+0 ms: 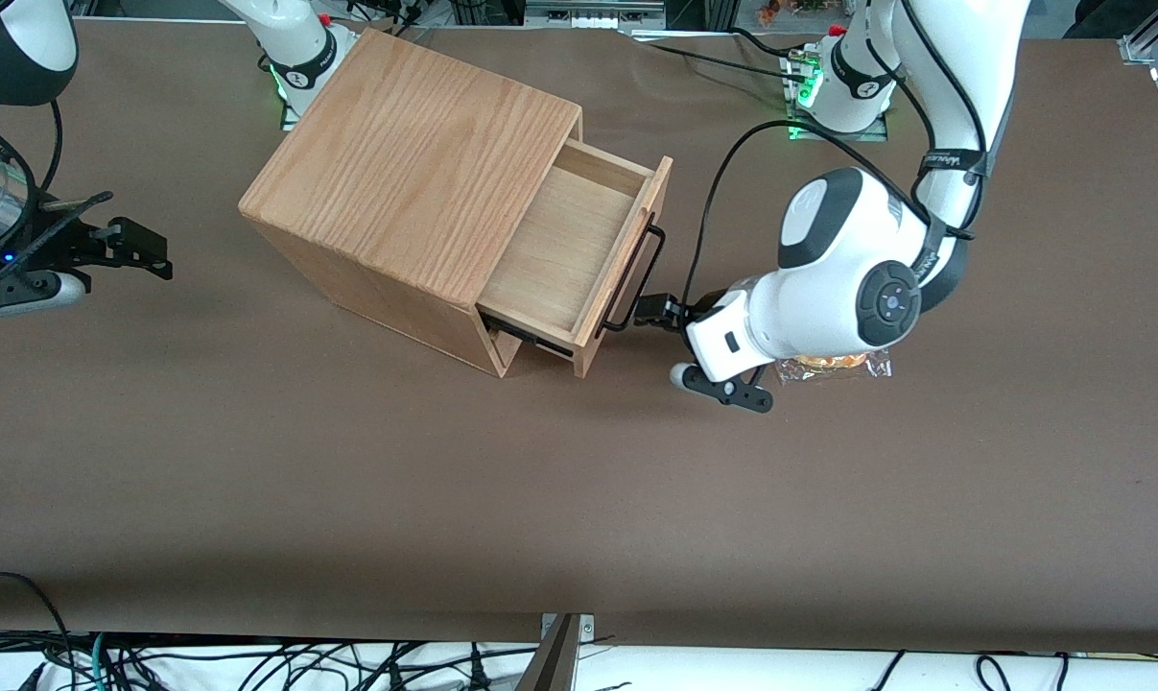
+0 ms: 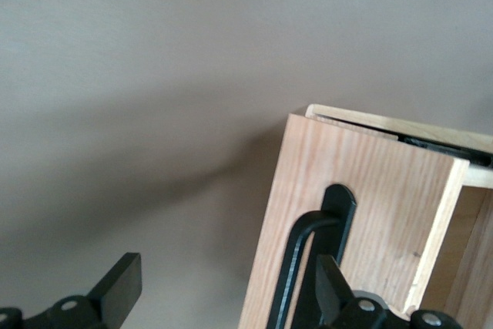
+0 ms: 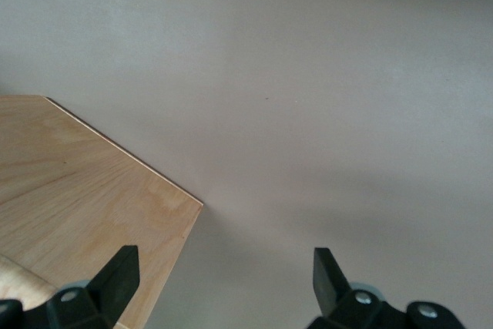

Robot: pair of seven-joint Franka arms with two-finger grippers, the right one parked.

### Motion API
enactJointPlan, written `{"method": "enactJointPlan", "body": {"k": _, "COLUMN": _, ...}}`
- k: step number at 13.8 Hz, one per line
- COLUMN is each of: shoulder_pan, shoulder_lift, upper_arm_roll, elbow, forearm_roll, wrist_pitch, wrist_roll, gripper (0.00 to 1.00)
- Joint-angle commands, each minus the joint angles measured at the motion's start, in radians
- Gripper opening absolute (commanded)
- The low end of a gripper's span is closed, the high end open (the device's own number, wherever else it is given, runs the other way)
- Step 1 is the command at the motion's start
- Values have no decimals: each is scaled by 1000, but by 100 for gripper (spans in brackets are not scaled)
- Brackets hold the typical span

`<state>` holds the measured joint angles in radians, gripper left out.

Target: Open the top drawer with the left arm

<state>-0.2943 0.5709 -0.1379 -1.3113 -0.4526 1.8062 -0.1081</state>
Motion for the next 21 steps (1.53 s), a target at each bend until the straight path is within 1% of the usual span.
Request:
{"method": "enactJointPlan", "body": {"k": 1, "shoulder_pan": 66, "shoulder_lift": -29, "upper_arm_roll": -2, "elbow": 8, "forearm_roll": 38, "wrist_pitch": -54, "wrist_roll": -10, "gripper": 100}}
{"method": "enactJointPlan", "body": {"k": 2, "shoulder_pan": 98, "shoulder_lift": -35, "upper_arm_roll": 4, "elbow": 6, "forearm_roll": 43, "wrist_pitch": -100, "wrist_roll": -9, "gripper": 100}}
{"method": "enactJointPlan", "body": {"k": 3, "shoulder_pan": 127, "shoulder_lift": -39, "upper_arm_roll": 4, "elbow": 10, "forearm_roll": 76, "wrist_pitch": -141, "wrist_roll": -5, "gripper": 100}}
{"method": "enactJointPlan", "body": {"k": 4, "shoulder_pan": 150, "shoulder_lift": -51, "upper_arm_roll": 3, "elbow": 6, "forearm_roll": 128, "wrist_pitch": -163, "wrist_roll": 1, "gripper": 100}}
{"method": "enactJointPlan", "body": {"k": 5, "shoulder_pan": 173, "shoulder_lift": -58, "upper_arm_roll": 1, "elbow": 4, "forearm_roll": 174, "wrist_pitch": -174, "wrist_roll": 5, "gripper": 100}}
{"method": "enactJointPlan", "body": {"k": 7, "shoulder_pan": 211, "shoulder_lift": -71, "upper_arm_roll": 3, "elbow": 3, "forearm_roll": 216, "wrist_pitch": -179, "wrist_roll": 7, "gripper": 100}}
{"method": "enactJointPlan", "body": {"k": 9, "shoulder_pan": 247, "shoulder_lift": -74, "upper_arm_roll": 3, "elbow": 7, "forearm_roll": 279, "wrist_pitch": -200, "wrist_roll": 48, "gripper": 100}}
{"method": "enactJointPlan", "body": {"k": 10, "shoulder_pan": 271, "shoulder_lift": -80, "upper_arm_roll": 1, "elbow": 9, "forearm_roll": 293, "wrist_pitch": -205, "wrist_roll": 73, "gripper": 100}}
{"method": "enactJointPlan", "body": {"k": 12, "shoulder_pan": 311, "shoulder_lift": -123, "upper_arm_roll": 4, "elbow": -6, "forearm_roll": 342, "wrist_pitch": -217, "wrist_roll": 123, "gripper": 100}}
{"method": "enactJointPlan", "body": {"k": 13, "shoulder_pan": 320, "shoulder_lift": -173, "upper_arm_roll": 18, "elbow": -53, "forearm_roll": 357, "wrist_pitch": -209, "wrist_roll": 155, "gripper": 100}}
{"method": "enactJointPlan", "body": {"k": 14, "shoulder_pan": 320, "shoulder_lift": -224, "upper_arm_roll": 52, "elbow": -109, "forearm_roll": 368, "wrist_pitch": -191, "wrist_roll": 168, "gripper": 100}}
{"method": "enactJointPlan", "body": {"k": 17, "shoulder_pan": 319, "shoulder_lift": -354, "upper_arm_roll": 118, "elbow": -206, "forearm_roll": 384, "wrist_pitch": -160, "wrist_roll": 169, "gripper": 100}}
{"method": "enactJointPlan", "body": {"k": 21, "shoulder_pan": 322, "shoulder_lift": -495, "upper_arm_roll": 120, "elbow": -256, "forearm_roll": 385, "wrist_pitch": -171, "wrist_roll": 177, "gripper": 100}}
